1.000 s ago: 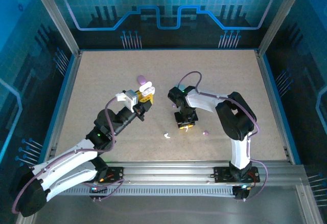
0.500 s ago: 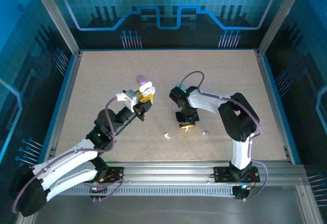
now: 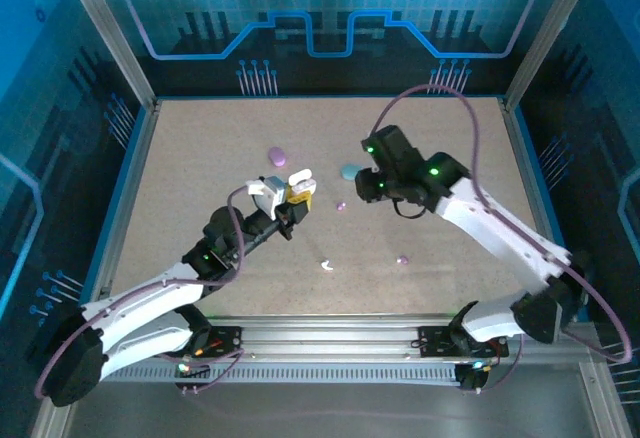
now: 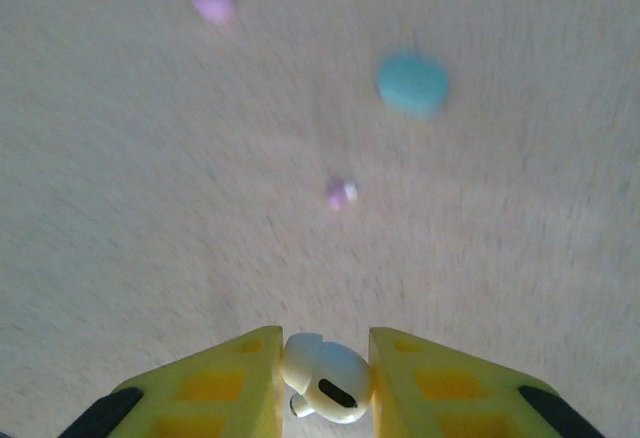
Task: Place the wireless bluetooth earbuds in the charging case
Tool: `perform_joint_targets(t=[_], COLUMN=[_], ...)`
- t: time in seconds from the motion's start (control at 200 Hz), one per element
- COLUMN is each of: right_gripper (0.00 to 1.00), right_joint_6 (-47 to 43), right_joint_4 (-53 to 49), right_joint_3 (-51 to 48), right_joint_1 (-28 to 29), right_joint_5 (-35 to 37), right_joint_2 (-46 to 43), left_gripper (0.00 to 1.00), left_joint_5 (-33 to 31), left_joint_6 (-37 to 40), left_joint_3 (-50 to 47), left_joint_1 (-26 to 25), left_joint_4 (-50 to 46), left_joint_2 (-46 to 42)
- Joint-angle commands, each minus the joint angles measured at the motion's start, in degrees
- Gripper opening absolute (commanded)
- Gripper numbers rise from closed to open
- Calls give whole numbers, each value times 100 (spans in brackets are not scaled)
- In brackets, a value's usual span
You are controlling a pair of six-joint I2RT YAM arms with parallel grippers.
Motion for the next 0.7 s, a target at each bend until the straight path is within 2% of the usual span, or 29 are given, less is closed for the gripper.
perform_joint_targets(t=[0.0,0.405,0.695], right_gripper=[27,28,28], right_joint_6=[-660,-1209,-1377], right_joint_4=[376,1009,1096], right_joint_3=[332,829,918], right_joint_1=[253,822,949], right_joint_5=[516,77,191], right_joint_2=[-214,187,308], left_gripper=[21,22,21], left_joint_5=[364,800,827], left_joint_6=[-239,-493,-512], left_joint_3=[329,622,674], left_joint_1=[-18,-70,-72], left_joint_4=[473,518,444], left_joint_2=[152,393,371])
